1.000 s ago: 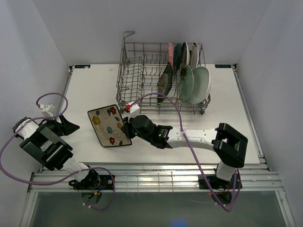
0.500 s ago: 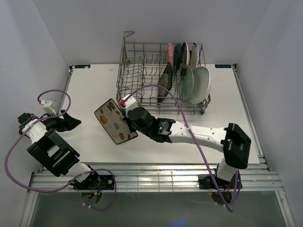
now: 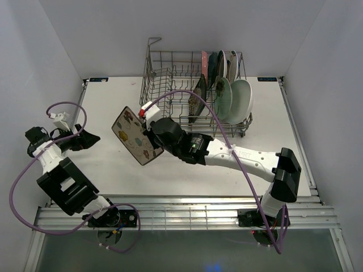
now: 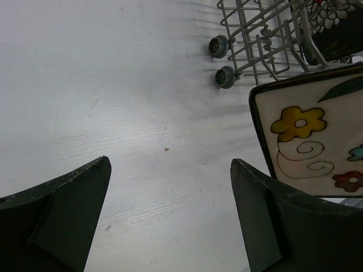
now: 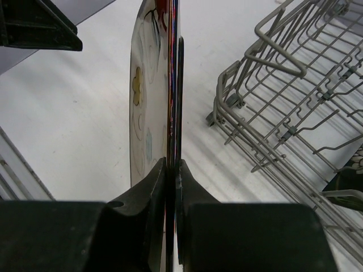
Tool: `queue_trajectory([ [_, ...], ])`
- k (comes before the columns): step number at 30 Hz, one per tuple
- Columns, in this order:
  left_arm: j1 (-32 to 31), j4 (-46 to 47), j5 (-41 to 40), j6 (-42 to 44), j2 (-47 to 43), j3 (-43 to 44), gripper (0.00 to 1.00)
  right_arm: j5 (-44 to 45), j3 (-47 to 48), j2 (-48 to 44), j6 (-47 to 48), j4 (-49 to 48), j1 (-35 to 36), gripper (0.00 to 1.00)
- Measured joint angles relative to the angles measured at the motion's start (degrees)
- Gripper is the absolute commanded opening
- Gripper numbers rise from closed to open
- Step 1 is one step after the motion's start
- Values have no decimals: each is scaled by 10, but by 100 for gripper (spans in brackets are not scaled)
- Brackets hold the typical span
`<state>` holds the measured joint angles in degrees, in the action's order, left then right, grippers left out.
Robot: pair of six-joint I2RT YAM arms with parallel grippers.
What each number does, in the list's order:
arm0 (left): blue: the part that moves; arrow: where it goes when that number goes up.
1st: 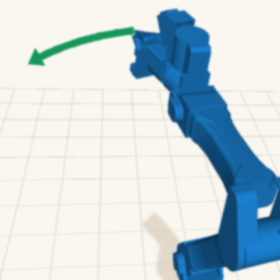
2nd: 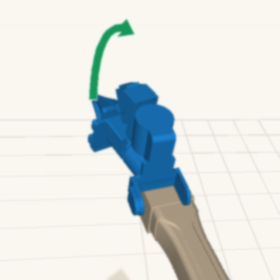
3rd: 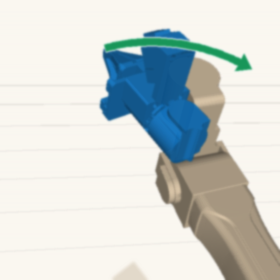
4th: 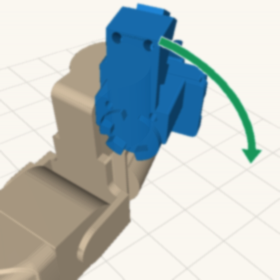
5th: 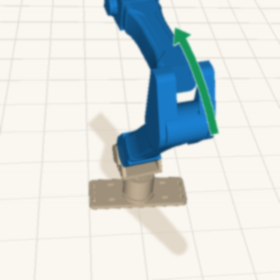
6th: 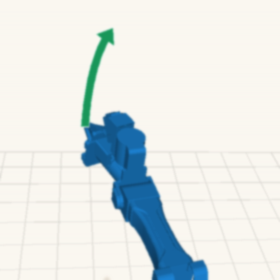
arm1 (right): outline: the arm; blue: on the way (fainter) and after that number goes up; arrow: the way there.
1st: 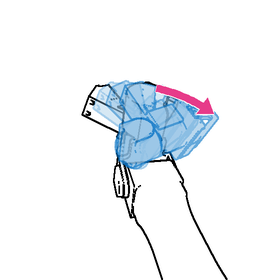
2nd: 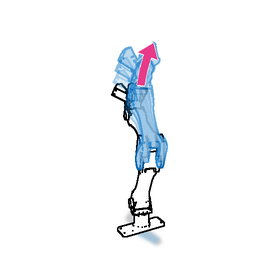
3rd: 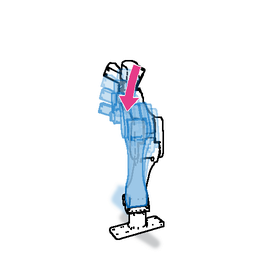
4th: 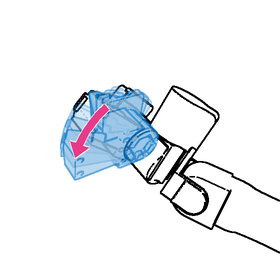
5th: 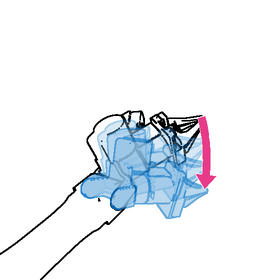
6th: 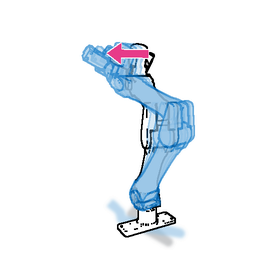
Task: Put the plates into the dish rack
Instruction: Insert the plate into the dish rack.
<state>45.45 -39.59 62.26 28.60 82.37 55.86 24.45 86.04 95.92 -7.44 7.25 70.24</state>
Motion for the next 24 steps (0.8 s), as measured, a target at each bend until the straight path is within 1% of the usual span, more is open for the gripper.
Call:
queue_trajectory([
  [14, -26, 107, 14, -140, -45, -14, 97, 88, 66, -7, 89, -4, 0, 8],
  [20, -32, 139, 22, -183, -54, -29, 97, 134, 66, -34, 131, -35, 0, 8],
  [24, -37, 149, 23, -196, -58, -29, 97, 161, 66, -52, 158, -67, 0, 8],
])
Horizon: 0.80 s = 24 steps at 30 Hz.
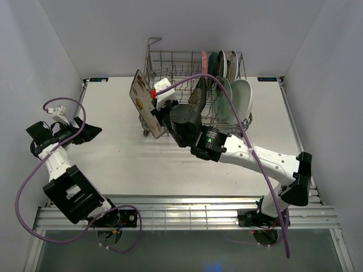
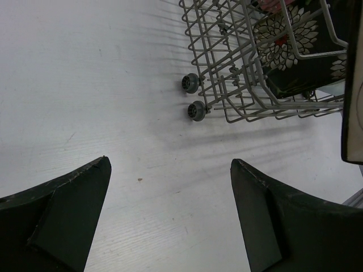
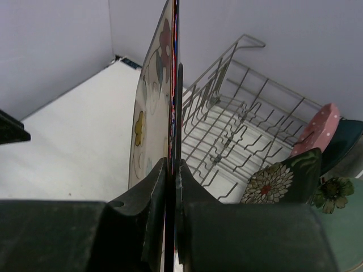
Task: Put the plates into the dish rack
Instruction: Insert the plate into the dish rack.
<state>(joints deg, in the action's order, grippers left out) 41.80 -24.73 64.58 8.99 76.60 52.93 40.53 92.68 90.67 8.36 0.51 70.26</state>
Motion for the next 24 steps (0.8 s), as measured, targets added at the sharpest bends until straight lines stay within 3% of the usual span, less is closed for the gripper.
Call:
queue_trajectory([
  [13, -16, 18, -1, -25, -13, -1, 97, 80, 38, -21, 84, -83, -14, 8],
  [24, -51, 80, -28, -97, -47, -16, 97, 129, 109, 26, 118, -113, -102, 8],
])
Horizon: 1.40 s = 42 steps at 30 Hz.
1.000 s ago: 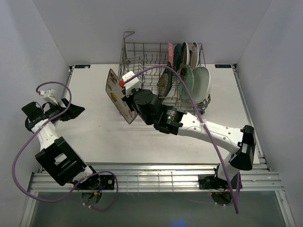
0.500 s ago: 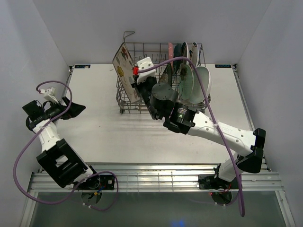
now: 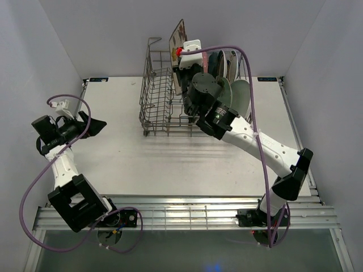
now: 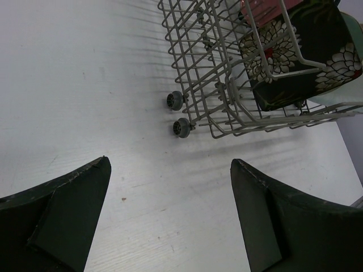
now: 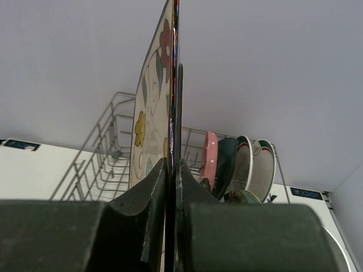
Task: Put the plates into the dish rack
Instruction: Insert the plate into the dish rack.
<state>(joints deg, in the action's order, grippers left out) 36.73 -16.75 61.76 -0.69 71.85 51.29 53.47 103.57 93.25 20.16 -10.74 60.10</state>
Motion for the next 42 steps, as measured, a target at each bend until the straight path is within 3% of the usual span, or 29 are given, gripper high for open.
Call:
queue_trajectory([
  [20, -111, 104, -105, -117, 30, 1, 96, -14, 108, 174, 0, 0, -127, 8],
  [42, -122, 171, -118, -153, 29, -3, 96, -78, 148, 282, -35, 12, -220, 8],
])
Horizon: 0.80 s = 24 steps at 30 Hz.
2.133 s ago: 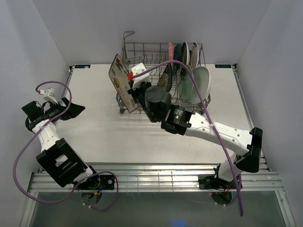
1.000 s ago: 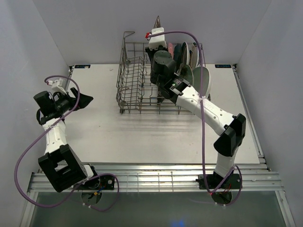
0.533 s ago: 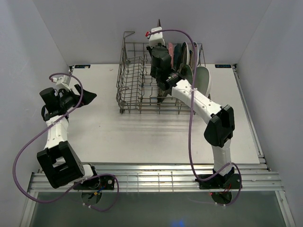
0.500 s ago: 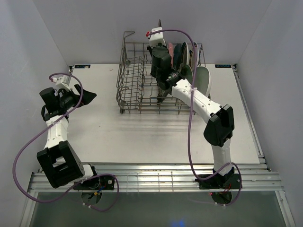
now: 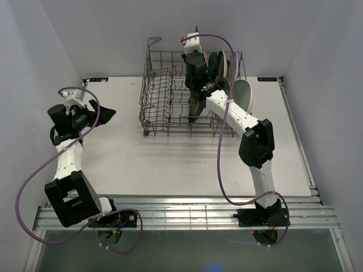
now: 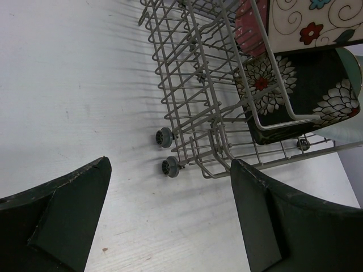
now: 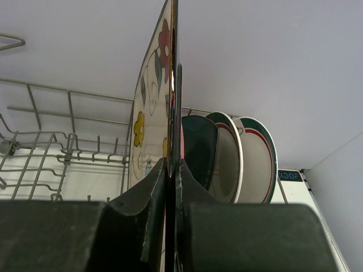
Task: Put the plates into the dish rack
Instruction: Insert the plate into the dish rack.
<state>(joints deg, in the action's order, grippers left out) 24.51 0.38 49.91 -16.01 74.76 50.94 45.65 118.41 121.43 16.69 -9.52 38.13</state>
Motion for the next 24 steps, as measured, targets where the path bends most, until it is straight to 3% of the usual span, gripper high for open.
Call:
queue_trajectory([
  [24, -3, 9, -7, 1, -16, -11, 96, -24, 52, 61, -32, 17, -12, 8],
])
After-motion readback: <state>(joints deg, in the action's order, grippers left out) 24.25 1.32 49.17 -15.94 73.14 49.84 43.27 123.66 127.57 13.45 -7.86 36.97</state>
